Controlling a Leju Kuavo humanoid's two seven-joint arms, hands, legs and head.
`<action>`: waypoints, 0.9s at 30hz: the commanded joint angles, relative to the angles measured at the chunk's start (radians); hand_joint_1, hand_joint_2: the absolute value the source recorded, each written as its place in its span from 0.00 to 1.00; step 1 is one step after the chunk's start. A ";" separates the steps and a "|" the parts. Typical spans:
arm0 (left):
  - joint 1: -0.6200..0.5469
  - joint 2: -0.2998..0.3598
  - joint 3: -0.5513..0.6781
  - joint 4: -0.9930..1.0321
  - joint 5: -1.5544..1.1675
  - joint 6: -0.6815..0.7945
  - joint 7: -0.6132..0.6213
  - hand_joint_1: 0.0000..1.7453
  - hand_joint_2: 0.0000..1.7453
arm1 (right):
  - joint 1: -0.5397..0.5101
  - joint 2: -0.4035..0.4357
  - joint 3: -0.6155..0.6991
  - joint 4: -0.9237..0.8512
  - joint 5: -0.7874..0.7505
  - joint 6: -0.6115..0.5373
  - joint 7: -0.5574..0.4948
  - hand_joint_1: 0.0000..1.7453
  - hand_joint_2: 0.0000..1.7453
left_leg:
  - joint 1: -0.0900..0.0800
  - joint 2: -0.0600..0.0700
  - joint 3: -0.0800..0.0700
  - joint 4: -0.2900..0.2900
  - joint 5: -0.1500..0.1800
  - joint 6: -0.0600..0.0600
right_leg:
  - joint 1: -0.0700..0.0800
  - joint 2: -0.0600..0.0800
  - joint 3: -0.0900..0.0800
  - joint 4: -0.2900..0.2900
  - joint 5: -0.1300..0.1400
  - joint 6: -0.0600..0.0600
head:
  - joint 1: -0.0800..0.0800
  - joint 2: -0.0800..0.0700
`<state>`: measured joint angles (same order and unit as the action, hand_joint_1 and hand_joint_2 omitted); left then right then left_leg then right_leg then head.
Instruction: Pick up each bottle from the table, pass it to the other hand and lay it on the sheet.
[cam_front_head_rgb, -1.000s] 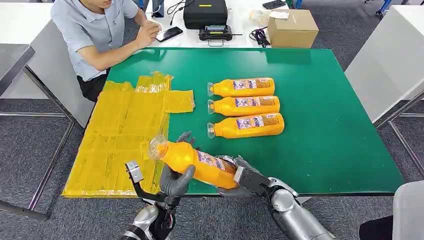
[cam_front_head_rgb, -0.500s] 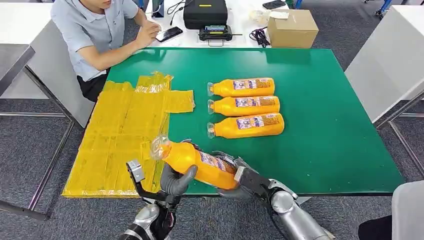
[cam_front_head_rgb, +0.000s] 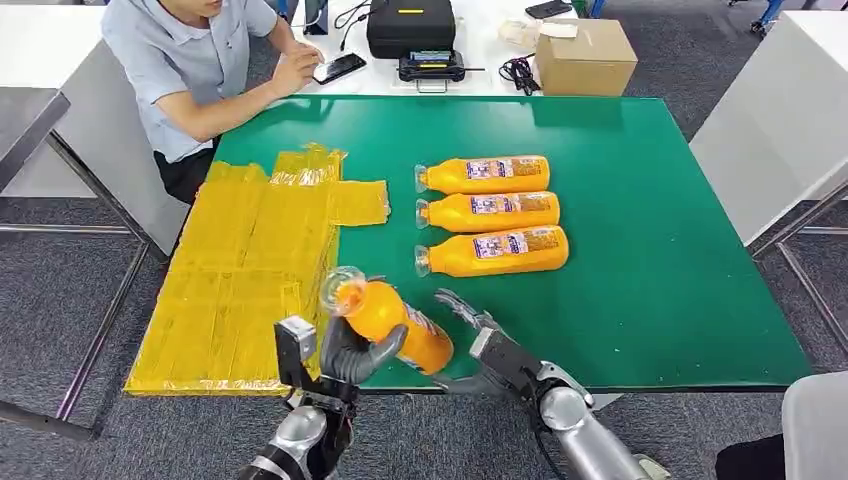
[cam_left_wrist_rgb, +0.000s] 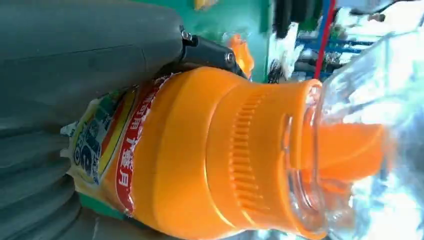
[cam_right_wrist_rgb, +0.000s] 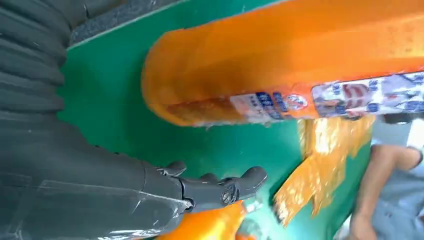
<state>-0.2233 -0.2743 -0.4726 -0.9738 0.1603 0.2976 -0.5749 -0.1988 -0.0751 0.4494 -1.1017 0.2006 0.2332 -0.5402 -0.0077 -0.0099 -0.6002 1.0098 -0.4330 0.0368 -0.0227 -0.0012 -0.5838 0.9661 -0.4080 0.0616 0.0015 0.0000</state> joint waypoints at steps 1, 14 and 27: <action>-0.021 0.065 -0.023 -0.164 -0.292 0.202 0.048 1.00 1.00 | 0.031 0.044 -0.080 -0.021 0.061 -0.078 -0.003 0.00 1.00 | 0.002 0.002 0.003 0.001 -0.002 -0.003 | 0.002 0.001 0.002 0.001 -0.001 -0.004 | 0.000 0.000; 0.045 0.067 0.101 -0.323 -0.912 0.401 0.099 1.00 1.00 | 0.077 0.059 -0.119 -0.084 0.092 -0.109 -0.018 0.00 1.00 | 0.002 0.002 0.003 0.000 -0.002 -0.003 | 0.002 0.002 0.003 0.000 -0.001 -0.003 | 0.000 0.000; -0.037 0.067 0.196 -0.143 -1.391 0.401 0.308 1.00 1.00 | 0.044 0.061 -0.125 -0.033 0.089 -0.081 -0.032 0.00 1.00 | 0.001 0.002 0.005 -0.001 -0.001 -0.003 | 0.002 0.001 0.004 -0.001 -0.001 -0.003 | 0.000 0.000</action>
<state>-0.1697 -0.2247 -0.3983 -1.2921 -0.8254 0.7008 -0.4427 -0.1104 -0.0233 0.3490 -1.1940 0.2930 0.1270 -0.5596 -0.0073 -0.0099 -0.6001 1.0098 -0.4329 0.0367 -0.0225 -0.0011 -0.5840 0.9662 -0.4080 0.0616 0.0015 0.0000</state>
